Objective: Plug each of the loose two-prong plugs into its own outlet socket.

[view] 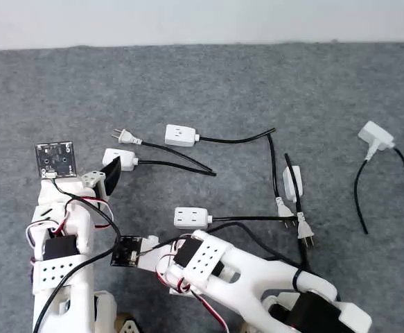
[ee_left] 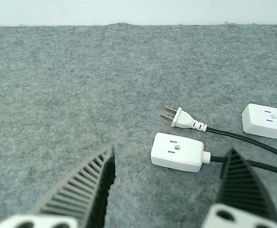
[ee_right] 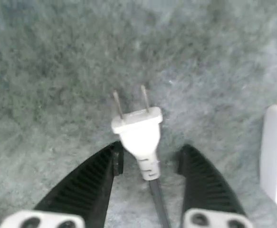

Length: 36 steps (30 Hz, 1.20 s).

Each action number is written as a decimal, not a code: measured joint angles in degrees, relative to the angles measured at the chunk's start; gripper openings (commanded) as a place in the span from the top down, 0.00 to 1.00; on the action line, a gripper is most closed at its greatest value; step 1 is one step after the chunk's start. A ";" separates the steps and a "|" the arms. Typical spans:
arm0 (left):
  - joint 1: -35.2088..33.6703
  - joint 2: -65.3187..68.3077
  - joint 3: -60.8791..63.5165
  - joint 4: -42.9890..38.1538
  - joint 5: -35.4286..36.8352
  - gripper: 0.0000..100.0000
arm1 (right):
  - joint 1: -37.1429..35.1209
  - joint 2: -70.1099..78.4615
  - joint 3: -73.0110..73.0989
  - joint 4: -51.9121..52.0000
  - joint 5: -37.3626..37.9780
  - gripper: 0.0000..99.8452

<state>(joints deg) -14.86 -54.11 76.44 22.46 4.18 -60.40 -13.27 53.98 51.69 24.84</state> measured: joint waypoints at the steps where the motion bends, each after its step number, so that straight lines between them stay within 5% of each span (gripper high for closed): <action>1: 0.00 0.00 0.00 0.00 0.00 0.65 | 0.00 0.00 0.00 -0.35 0.00 0.99; 21: 0.00 0.00 0.00 0.00 0.00 0.65 | 0.09 -0.09 -0.09 -1.85 0.00 0.99; 36: 0.00 0.00 0.00 0.00 0.00 0.65 | -0.09 -13.45 -1.76 11.43 0.18 0.99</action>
<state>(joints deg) -14.86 -54.11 76.44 22.46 4.18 -60.48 -26.73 52.22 63.12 25.01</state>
